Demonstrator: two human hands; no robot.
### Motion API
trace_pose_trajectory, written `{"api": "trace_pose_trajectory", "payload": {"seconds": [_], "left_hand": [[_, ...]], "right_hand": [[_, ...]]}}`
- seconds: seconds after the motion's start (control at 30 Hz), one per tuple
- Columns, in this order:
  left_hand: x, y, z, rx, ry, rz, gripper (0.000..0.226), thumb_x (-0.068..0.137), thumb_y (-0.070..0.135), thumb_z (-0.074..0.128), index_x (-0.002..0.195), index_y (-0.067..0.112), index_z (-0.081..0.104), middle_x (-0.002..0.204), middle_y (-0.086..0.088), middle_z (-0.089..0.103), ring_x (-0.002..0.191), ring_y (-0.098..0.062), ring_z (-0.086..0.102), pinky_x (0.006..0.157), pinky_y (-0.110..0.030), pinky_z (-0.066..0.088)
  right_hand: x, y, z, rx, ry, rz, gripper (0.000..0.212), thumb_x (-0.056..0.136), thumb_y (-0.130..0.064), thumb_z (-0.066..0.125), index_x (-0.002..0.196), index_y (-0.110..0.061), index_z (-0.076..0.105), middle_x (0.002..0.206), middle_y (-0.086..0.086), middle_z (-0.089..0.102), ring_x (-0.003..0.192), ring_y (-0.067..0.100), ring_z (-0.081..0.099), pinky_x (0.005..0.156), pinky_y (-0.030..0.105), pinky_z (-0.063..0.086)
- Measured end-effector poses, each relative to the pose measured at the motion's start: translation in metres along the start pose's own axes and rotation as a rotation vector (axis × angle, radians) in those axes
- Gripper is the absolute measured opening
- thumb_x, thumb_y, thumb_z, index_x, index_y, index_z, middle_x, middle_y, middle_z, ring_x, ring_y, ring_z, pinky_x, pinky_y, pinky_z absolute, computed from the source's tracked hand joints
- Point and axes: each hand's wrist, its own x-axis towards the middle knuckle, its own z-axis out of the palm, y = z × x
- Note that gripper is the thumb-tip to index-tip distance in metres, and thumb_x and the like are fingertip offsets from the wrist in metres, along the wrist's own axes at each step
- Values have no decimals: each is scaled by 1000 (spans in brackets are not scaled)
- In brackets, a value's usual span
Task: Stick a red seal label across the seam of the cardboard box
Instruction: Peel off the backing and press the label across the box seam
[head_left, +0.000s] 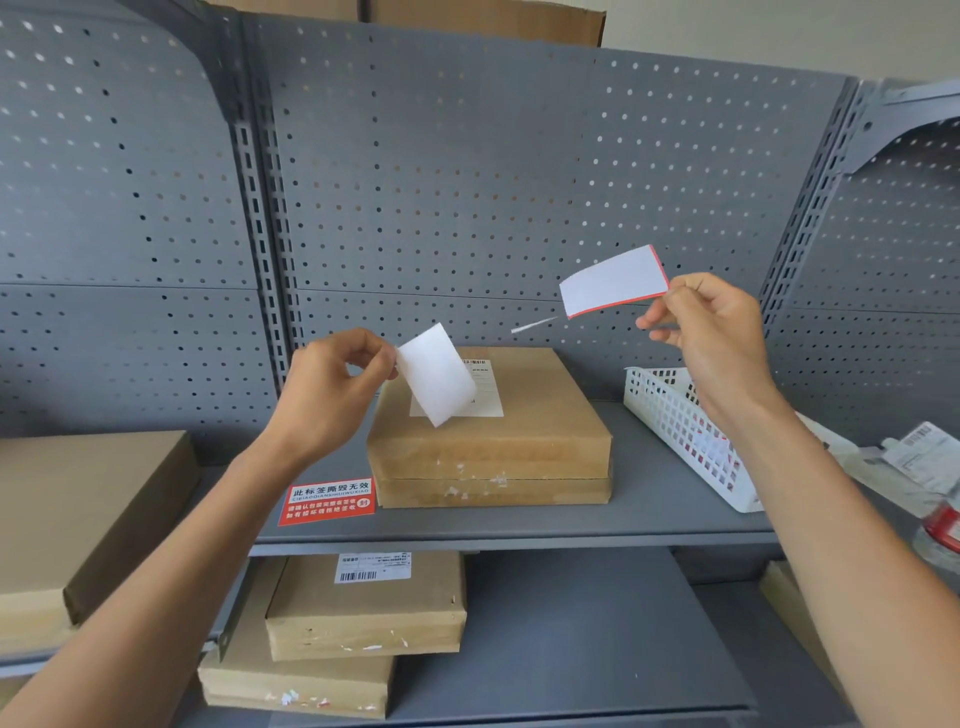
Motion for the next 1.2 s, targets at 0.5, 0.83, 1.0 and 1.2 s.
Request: {"api": "trace_pose_trajectory", "payload": {"seconds": [0.5,0.83,1.0,1.2], "left_hand": [[6,6,6,-36,55,14,18,98,22,61,84,23,73,85,10,74,68,11,60,64,-22,40],[16,68,72,-277,61,45,21,99,28,61,85,20,75,82,12,75,53,2,55,57,-17,41],[18,93,113,-294,13,59,21,96,27,61,83,21,75,82,15,75,74,3,62,69,-27,41],[15,115,142,-315,-25,47,20,95,28,62,78,27,72,80,21,74,82,0,66,73,-24,47]], "right_hand": [[27,-8,-60,-46,155,20,22,83,-10,49,74,-23,64,64,-7,66,70,11,68,70,27,52],[8,21,-104,-146,190,130,22,90,-8,52,80,-21,67,73,-2,71,82,17,70,77,30,56],[1,36,-115,-222,194,153,18,87,-8,54,81,-14,70,75,-2,73,78,11,69,76,26,56],[-6,58,-126,-338,203,147,13,88,-3,57,86,-7,70,77,2,72,70,9,64,62,15,51]]}}
